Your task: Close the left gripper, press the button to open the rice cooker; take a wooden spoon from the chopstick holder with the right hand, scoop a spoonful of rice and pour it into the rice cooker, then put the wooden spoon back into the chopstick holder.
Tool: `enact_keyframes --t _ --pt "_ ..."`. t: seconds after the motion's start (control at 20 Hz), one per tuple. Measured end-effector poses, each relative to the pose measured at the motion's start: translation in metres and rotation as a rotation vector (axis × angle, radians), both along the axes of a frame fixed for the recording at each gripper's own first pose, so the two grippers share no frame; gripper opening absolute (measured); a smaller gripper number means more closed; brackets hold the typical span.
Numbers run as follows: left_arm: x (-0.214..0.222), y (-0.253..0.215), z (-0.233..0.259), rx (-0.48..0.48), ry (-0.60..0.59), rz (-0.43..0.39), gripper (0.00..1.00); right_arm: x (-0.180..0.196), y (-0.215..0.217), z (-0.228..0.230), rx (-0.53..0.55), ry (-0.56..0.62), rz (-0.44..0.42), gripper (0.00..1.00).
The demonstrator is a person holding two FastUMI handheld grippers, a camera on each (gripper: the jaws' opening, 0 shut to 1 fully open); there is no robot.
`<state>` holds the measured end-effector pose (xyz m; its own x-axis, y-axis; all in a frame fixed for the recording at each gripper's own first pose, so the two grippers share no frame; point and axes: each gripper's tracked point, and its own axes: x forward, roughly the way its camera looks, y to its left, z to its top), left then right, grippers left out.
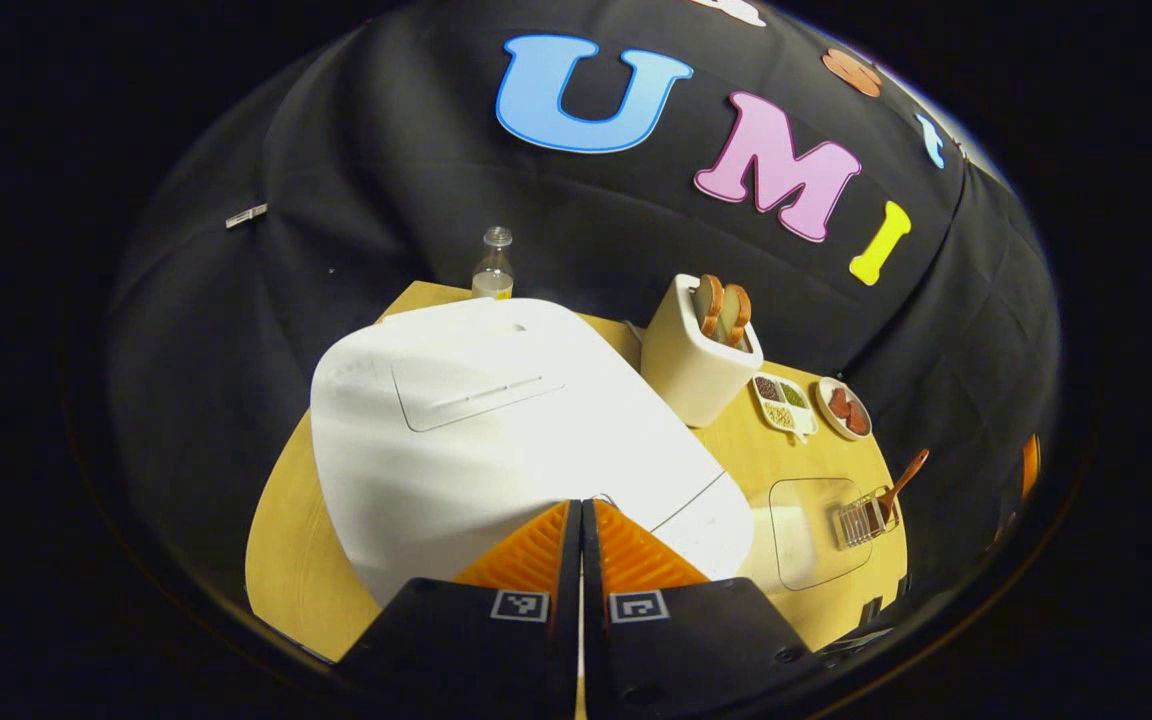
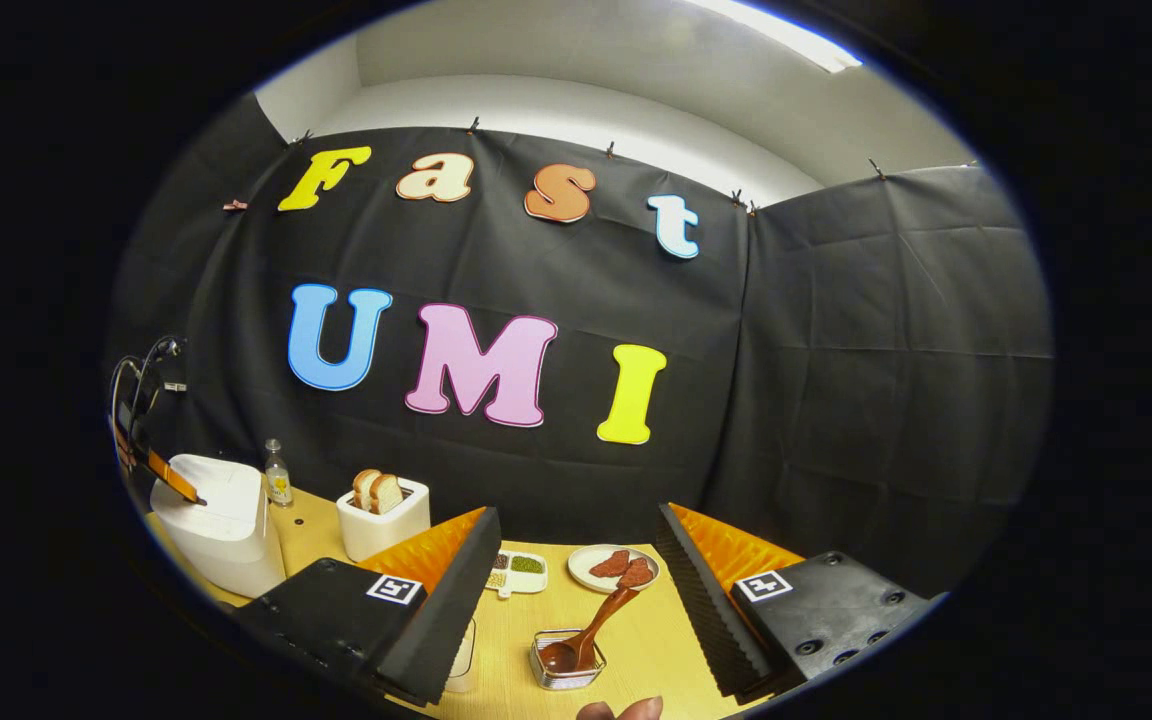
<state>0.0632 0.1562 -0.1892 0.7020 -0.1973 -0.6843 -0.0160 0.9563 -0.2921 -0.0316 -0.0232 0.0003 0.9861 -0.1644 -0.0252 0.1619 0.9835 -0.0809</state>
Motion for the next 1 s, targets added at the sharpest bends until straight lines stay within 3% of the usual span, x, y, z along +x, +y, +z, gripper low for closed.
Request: enact_keyframes --t 0.2,0.4,0.65,0.75,0.8,0.85,0.9,0.95,1.0 --pt "0.008 0.003 0.012 0.026 -0.074 0.031 0.08 0.000 0.000 0.001 -0.003 -0.005 0.003 0.98" --pt "0.022 0.016 0.069 0.078 -0.331 0.096 0.09 -0.002 -0.002 -0.001 0.001 0.000 0.003 0.98" --pt "0.030 0.046 0.153 0.198 -0.620 0.235 0.13 -0.004 0.000 -0.001 0.003 0.006 0.008 0.98" --pt "0.018 0.051 0.175 0.249 -0.679 0.261 0.31 -0.006 0.001 -0.001 0.008 0.006 0.009 0.97" --pt "0.015 0.049 0.185 0.266 -0.706 0.258 0.50 -0.006 0.002 -0.001 0.010 0.007 0.011 0.97" --pt "0.009 0.043 0.195 0.274 -0.737 0.247 0.57 -0.005 0.003 -0.001 0.011 0.007 0.013 0.97" --pt "0.004 0.037 0.204 0.282 -0.764 0.240 0.74 -0.005 0.003 -0.001 0.010 0.007 0.015 0.98" --pt "-0.002 0.033 0.213 0.285 -0.788 0.236 0.82 -0.005 0.003 -0.001 0.010 0.010 0.017 0.98" --pt "-0.004 0.030 0.215 0.286 -0.800 0.245 0.99 -0.005 0.005 -0.002 0.013 0.015 0.022 0.96"
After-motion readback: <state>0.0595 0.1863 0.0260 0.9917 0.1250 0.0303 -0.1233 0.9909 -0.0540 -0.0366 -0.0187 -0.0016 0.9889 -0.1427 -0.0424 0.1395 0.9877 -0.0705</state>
